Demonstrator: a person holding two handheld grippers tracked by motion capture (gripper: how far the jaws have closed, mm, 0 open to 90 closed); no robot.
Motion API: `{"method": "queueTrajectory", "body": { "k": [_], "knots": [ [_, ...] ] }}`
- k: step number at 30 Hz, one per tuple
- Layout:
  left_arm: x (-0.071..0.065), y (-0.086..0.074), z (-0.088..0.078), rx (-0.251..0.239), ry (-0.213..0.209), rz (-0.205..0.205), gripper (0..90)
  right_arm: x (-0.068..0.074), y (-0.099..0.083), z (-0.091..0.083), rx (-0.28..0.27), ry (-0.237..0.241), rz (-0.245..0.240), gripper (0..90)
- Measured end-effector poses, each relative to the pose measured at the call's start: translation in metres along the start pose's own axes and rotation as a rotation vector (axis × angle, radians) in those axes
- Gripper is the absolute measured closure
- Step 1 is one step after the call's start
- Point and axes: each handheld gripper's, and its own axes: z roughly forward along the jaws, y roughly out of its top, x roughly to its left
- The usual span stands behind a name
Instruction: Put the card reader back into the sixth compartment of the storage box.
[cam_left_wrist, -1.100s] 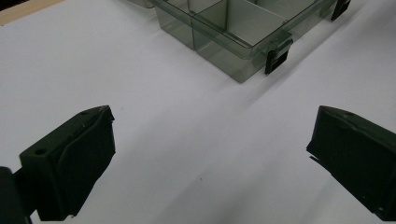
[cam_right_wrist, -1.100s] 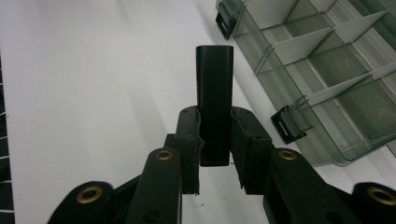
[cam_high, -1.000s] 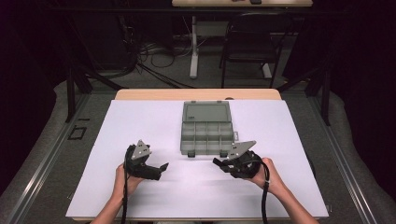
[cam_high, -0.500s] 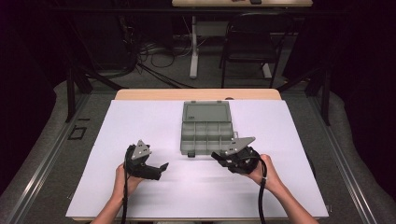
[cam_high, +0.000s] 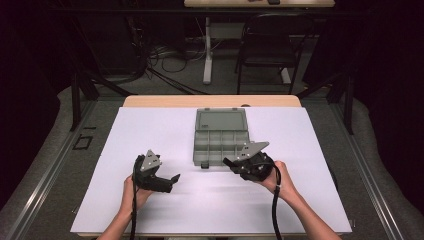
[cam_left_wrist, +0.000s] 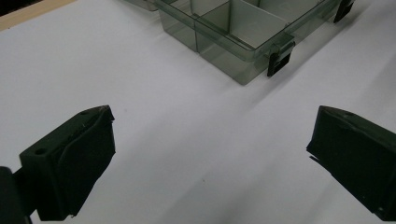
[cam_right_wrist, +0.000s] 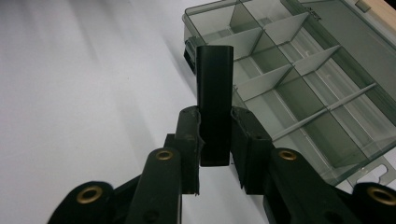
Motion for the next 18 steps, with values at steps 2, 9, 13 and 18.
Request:
{"method": "queueTrajectory", "body": {
  "k": [2, 9, 13, 18],
  "knots": [
    [0.000, 0.000, 0.000, -0.001, 0.001, 0.000, 0.0, 0.000, 0.002, 0.000, 0.000, -0.003, -0.002, 73.8],
    [-0.001, 0.000, 0.000, 0.000, -0.003, 0.000, 0.0, -0.003, 0.005, 0.001, -0.001, -0.007, 0.009, 73.8],
    [0.000, 0.000, 0.000, 0.000, -0.002, 0.001, 0.0, -0.004, 0.007, 0.003, 0.000, -0.012, 0.013, 73.8],
    [-0.001, 0.000, 0.001, 0.006, -0.005, -0.003, 0.0, -0.004, 0.013, 0.005, -0.004, -0.017, 0.012, 73.8]
  ]
}}
